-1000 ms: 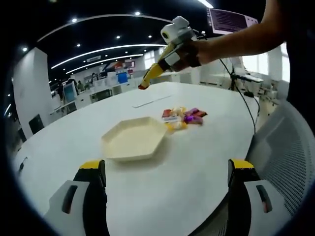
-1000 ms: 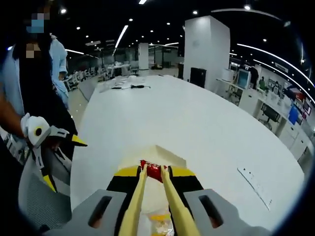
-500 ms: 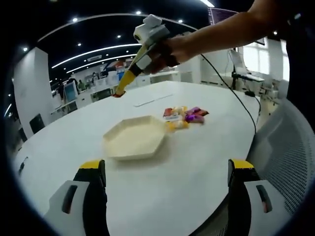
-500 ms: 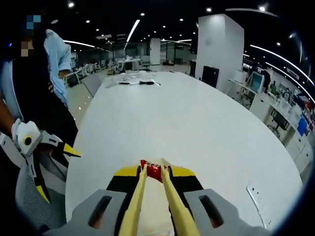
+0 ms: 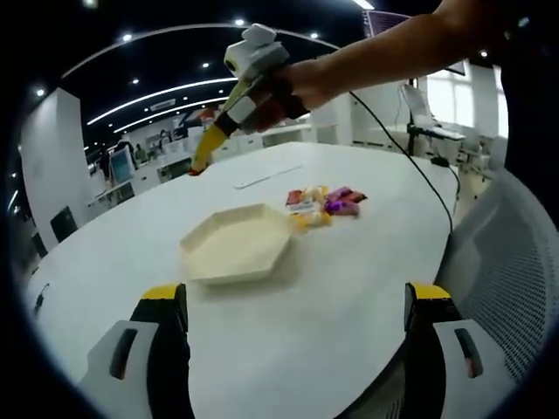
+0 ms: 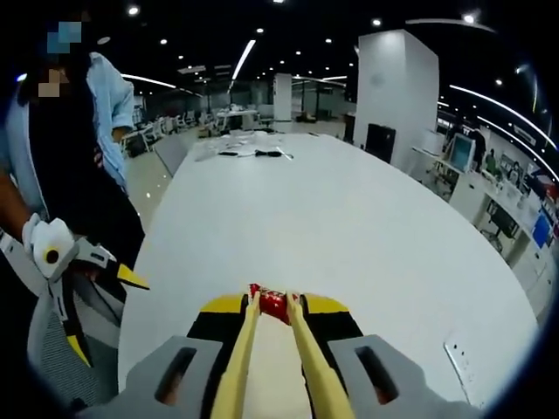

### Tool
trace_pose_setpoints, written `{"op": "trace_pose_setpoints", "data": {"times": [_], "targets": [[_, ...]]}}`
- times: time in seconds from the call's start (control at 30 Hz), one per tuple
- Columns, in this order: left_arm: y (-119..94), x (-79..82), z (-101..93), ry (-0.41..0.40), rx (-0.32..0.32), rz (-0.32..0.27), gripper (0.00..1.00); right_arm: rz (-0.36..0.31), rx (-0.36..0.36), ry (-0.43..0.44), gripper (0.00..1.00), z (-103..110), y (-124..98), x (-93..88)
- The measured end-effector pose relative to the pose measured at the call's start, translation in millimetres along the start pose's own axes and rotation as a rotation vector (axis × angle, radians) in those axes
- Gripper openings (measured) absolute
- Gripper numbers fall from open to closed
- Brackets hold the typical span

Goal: Place the target food into the container with the food tongs after gripping and lifting it, then release it inside without dropping or visibly crushing the food.

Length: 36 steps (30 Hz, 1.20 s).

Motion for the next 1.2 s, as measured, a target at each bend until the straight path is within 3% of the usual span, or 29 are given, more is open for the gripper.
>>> {"op": "trace_pose_setpoints", "data": {"times": [0.37, 0.7, 1.2], "targets": [[1, 0.3, 0.8, -0.006, 0.0, -0.004, 0.99, 0.004, 0.037, 0.009, 0.24, 8, -2, 2.0], [1, -1.7, 1.6, -0.005, -0.003, 0.0, 0.99, -0.001, 0.029, 0.008, 0.24, 6, -5, 2.4], [1, -1.9, 0.9, -0.006, -0.004, 0.001, 0.99, -0.027, -0.005, -0.008, 0.25, -5, -45, -1.8]]}}
Point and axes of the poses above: the point that each gripper's makers call its tool centre point, and the gripper's own axes: y roughly forward along the fingers, z roughly to its left, x roughly out of its top, the point moved 5 cm from there along -y, roughly backward along the fingers, and after that the axes turned 6 degrees about -x, right-handed, at the moved point
